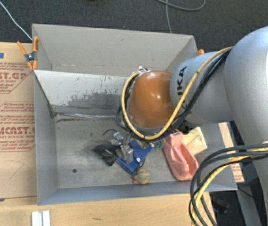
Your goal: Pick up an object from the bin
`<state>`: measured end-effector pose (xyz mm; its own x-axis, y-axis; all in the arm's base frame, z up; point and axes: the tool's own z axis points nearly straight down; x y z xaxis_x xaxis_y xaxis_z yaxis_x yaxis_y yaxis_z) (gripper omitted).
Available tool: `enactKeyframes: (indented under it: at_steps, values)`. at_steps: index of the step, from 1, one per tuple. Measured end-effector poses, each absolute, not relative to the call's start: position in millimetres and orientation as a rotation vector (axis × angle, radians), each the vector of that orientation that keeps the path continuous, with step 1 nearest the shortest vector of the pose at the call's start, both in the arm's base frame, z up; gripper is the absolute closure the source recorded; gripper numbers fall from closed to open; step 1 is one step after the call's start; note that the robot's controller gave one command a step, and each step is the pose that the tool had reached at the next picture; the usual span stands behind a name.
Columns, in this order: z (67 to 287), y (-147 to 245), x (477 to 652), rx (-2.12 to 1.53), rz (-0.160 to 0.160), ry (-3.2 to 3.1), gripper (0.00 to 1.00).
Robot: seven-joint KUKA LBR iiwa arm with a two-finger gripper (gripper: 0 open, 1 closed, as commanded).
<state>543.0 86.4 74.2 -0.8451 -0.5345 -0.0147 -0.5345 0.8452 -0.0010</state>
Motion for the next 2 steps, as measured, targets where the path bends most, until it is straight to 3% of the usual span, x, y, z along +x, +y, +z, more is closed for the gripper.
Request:
enactKeyframes:
  at_steps: [1, 2]
  values:
    - [80, 86, 540.8, -0.875, 0.006, 3.011, 1.00]
    - [100, 86, 538.6, -0.875, 0.007, 3.018, 1.00]
